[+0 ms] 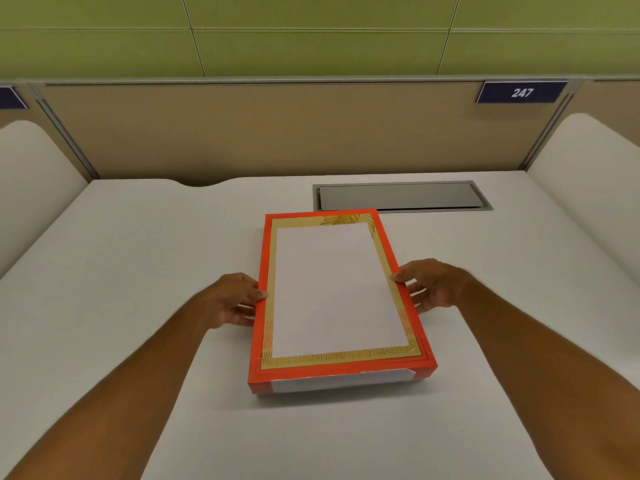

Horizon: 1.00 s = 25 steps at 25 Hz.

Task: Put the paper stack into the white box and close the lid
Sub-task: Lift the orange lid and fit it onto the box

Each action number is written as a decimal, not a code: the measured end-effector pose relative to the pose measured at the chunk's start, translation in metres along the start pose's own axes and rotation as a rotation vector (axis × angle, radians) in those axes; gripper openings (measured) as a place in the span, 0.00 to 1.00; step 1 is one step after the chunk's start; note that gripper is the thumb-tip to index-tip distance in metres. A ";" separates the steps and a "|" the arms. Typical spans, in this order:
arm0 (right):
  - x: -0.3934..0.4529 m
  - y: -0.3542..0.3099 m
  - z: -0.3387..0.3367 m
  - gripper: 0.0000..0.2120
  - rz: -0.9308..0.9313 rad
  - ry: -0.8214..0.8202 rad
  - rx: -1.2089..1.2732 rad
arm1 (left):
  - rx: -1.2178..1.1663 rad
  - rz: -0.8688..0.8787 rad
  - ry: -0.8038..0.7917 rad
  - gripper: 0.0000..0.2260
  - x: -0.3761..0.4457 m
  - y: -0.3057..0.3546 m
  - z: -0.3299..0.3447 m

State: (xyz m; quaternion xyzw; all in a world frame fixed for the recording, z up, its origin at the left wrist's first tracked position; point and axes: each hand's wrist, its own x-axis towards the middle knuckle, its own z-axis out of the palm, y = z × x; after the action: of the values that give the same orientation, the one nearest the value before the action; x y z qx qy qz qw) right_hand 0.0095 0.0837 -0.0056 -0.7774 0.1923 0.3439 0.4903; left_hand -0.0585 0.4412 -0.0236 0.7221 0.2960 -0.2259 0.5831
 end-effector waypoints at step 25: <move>0.022 -0.011 0.007 0.10 -0.077 0.160 -0.076 | -0.045 -0.003 0.242 0.06 0.018 0.013 0.009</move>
State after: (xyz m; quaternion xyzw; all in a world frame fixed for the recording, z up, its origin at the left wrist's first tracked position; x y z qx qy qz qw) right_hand 0.0293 0.0954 -0.0170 -0.8274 0.1874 0.2686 0.4562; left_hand -0.0364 0.4338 -0.0283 0.7302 0.3702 -0.1315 0.5590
